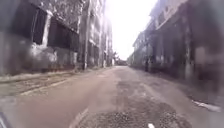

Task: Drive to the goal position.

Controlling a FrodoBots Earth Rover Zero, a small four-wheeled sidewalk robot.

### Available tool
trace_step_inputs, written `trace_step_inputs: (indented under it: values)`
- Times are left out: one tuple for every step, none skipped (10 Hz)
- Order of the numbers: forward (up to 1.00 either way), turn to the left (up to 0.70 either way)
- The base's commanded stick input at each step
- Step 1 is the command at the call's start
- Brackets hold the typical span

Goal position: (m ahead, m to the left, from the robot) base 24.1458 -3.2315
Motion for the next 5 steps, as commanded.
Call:
trace_step_inputs:
  values:
    - [0.85,0.00]
    - [0.85,0.00]
    - [0.85,0.00]
    - [0.85,0.00]
    - [0.85,0.00]
